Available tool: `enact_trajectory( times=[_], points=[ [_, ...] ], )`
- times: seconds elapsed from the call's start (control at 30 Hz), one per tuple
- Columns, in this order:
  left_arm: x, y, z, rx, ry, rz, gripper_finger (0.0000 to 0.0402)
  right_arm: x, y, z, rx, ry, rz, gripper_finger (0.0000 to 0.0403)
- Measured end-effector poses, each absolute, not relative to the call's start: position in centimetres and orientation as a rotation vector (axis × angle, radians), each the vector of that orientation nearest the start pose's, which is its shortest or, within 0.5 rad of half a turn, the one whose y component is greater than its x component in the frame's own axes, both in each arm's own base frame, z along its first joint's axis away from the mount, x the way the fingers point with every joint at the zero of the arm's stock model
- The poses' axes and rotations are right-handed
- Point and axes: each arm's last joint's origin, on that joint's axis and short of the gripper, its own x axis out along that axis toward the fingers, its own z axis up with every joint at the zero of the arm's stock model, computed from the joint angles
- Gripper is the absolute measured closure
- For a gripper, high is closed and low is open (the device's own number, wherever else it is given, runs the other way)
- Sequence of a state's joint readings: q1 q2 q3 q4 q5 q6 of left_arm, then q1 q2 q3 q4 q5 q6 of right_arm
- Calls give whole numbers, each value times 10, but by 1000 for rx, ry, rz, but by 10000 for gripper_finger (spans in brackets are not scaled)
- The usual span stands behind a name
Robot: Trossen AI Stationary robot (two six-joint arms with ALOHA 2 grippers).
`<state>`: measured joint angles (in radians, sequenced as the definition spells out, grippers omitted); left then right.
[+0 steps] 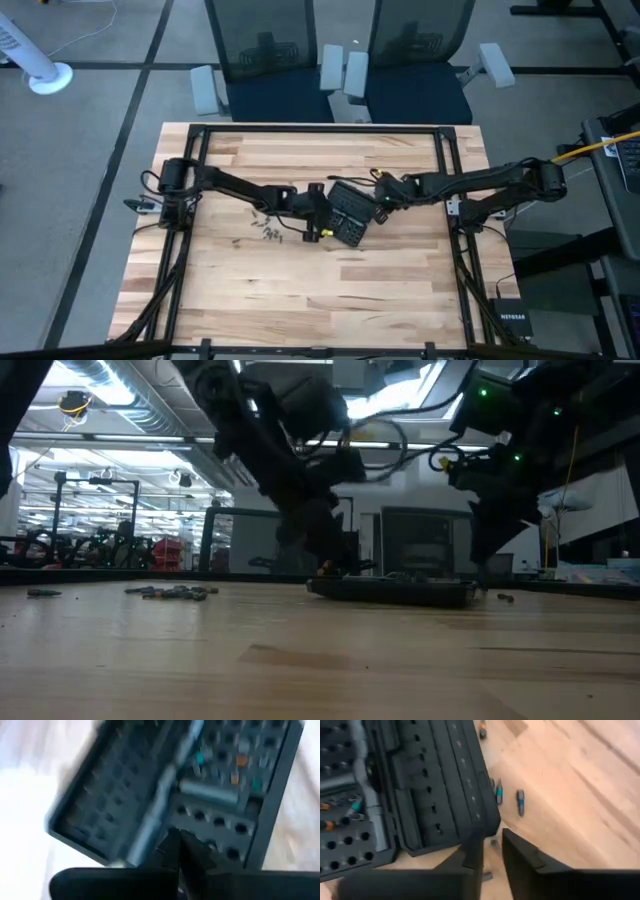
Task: Prefit tool cases
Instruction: Remove the blue socket bit from the black prefit tool case, then remove the orange socket bit from the black prefit tool case
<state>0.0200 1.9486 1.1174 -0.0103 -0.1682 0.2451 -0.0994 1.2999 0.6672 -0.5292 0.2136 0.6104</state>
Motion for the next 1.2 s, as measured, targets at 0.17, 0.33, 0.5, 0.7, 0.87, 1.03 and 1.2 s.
enact_trajectory(
  times=[0.17,0.33,0.5,0.7,0.87,1.03,1.2],
  points=[
    [392,3,123,290,902,61,402,225,-29,184,452,1003,-621,241],
    [392,-23,121,221,886,56,402,238,-21,196,526,976,-378,196],
    [390,-42,121,174,879,87,402,243,2,199,470,984,-120,206],
    [391,-43,121,158,848,91,402,247,20,193,344,996,-37,241],
    [397,-41,124,140,784,94,402,262,28,179,316,975,-13,261],
    [397,-40,123,140,784,98,401,266,28,161,306,1053,-37,265],
    [397,-41,124,144,784,101,402,267,26,157,262,1057,-104,265]
  ],
)
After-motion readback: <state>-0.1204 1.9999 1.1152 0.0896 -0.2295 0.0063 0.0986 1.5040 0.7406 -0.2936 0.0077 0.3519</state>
